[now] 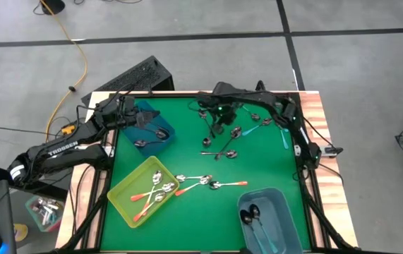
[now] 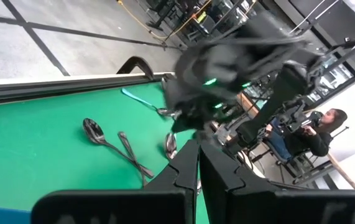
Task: Sort silverware by color (type)
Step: Put the blue spoon into the blue bin
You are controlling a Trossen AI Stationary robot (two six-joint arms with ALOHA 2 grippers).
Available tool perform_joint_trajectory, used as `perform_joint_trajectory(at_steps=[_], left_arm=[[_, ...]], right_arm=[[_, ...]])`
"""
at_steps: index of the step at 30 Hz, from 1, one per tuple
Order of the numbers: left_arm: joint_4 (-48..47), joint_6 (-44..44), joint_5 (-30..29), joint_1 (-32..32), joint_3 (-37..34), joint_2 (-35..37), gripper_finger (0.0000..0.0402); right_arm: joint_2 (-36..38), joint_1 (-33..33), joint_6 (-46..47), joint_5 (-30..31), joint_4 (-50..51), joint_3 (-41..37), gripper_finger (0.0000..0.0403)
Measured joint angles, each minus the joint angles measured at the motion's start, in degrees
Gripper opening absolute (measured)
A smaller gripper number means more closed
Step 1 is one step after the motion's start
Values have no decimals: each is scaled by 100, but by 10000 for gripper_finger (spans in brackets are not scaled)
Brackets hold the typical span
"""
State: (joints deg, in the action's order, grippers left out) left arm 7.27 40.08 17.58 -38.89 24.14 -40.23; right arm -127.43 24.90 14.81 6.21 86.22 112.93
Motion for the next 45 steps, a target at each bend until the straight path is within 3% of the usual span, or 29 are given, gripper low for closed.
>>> perform_joint_trajectory(at_steps=[5, 10, 14, 22, 26, 30, 34, 38, 45], left_arm=[[0, 83, -75, 1, 0, 0, 0], [-1, 150, -85, 2, 0, 0, 0], [-2, 156, -180, 7, 0, 0, 0], [-7, 249, -557, 9, 0, -2, 0], [-11, 235, -744, 9, 0, -2, 0], [-29, 220, -877, 9, 0, -20, 0], [-66, 166, -904, 9, 0, -28, 0], [-96, -2, -932, 9, 0, -27, 0], [-236, -45, -895, 9, 0, -28, 0]], right_arm=[[567, 42, 13, 212, 177, 617, 1], [1623, 230, 195, 770, 375, 513, 2], [2597, 577, 1184, 1646, 386, -241, 1], [3732, 1679, 2074, 1946, -98, -2824, 1], [3813, 2200, 2199, 1611, -988, -3918, 1], [3647, 2705, 2311, 1340, -1676, -4338, 1], [3340, 3218, 2198, 1223, -1827, -4303, 1], [2881, 3279, 2195, 1150, -1555, -3925, 1], [2389, 3288, 1883, 443, -830, -3285, 0]])
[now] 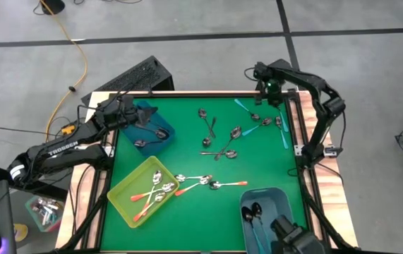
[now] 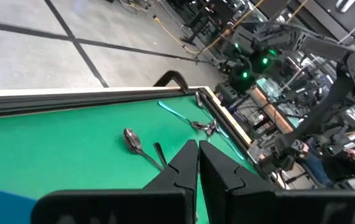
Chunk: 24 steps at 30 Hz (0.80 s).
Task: Sort silverware by color (type)
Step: Put the blue spoon into the blue bin
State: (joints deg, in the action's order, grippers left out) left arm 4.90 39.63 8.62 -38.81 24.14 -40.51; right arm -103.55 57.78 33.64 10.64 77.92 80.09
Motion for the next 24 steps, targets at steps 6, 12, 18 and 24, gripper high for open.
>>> perform_joint_trajectory(at_steps=[6, 12, 18, 24], left_arm=[[-6, -214, -45, -1, 0, 1, 0], [-13, -577, -186, -4, 0, 0, 0], [-46, -529, -201, -2, 0, 0, 0], [-58, -601, -94, -2, 0, 2, 0]], right_arm=[[628, -34, 548, -720, -1111, 171, 0], [899, -328, 1455, -727, -2611, 181, 0], [662, -670, 4666, 711, -2812, -13, 1], [654, -798, 6671, 1494, -3253, -299, 1]])
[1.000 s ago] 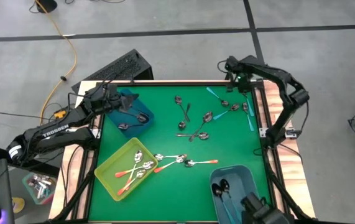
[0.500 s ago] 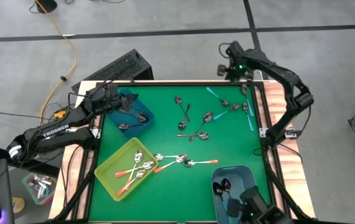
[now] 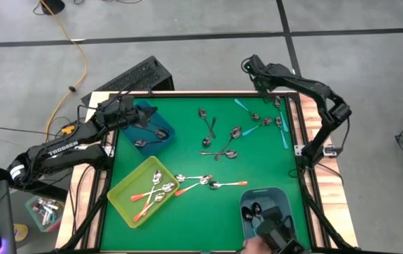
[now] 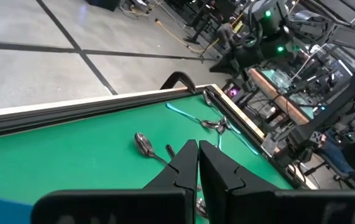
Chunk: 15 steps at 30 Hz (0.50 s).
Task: Sort silverware by color (type)
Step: Put the blue spoon into the blue bin
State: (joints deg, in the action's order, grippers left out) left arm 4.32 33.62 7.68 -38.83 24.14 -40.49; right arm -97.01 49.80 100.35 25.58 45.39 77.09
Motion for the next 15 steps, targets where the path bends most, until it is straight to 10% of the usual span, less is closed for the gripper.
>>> perform_joint_trajectory(at_steps=[15], left_arm=[[-243, -152, 1, 0, 0, 0, 0]], right_arm=[[22, -44, 1994, 15, 638, -830, 1]])
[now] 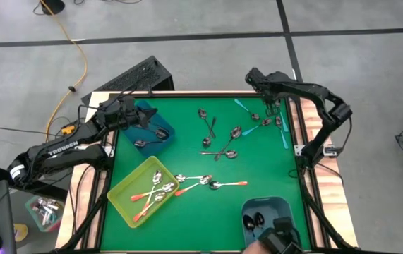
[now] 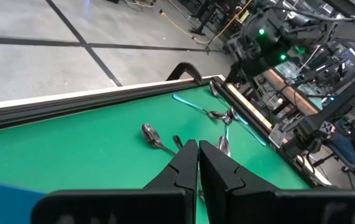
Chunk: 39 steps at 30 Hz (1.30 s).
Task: Sort silverware by color (type)
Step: Put the blue spoon into the blue bin
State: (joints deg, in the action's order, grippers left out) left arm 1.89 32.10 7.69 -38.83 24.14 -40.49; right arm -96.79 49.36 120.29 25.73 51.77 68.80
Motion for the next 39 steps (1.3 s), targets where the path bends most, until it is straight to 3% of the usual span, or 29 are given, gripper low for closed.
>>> perform_joint_trajectory(at_steps=[3, 7, 10, 16, 20, 22, 28, 32, 36, 39], left_arm=[[11, 0, -33, 0, 0, 0, 0], [13, 0, -50, -6, 0, 0, 0], [13, 0, -64, -5, 0, 0, 0], [2, -29, -93, -7, 0, 0, 0], [-4, -1, -91, -6, 0, 0, 0], [-4, 44, -88, -7, 0, 0, 0], [-1, 52, -86, -6, 0, 0, 0], [15, 55, -161, -4, 0, 0, 0], [15, 63, -305, -7, 0, 0, 0], [15, 66, -307, -6, 0, 0, 0]], right_arm=[[0, 116, -1294, 282, -1220, 123, 1], [-27, 467, -3373, -506, -3502, 148, 1], [-162, 666, -3974, -1247, -4551, 152, 1], [-943, 708, -5184, -2507, -4841, 142, 1], [-2000, 590, -5239, -4253, -6446, 389, 1], [-2449, 414, -5229, -4850, -6818, 794, 1], [-3369, -193, -5614, -6033, -6453, 2529, 0], [-3550, -414, -6162, -6355, -5702, 3861, 0], [-3545, -430, -7130, -6504, -4155, 5220, 0], [-3487, -389, -7977, -6356, -2365, 6290, 0]])
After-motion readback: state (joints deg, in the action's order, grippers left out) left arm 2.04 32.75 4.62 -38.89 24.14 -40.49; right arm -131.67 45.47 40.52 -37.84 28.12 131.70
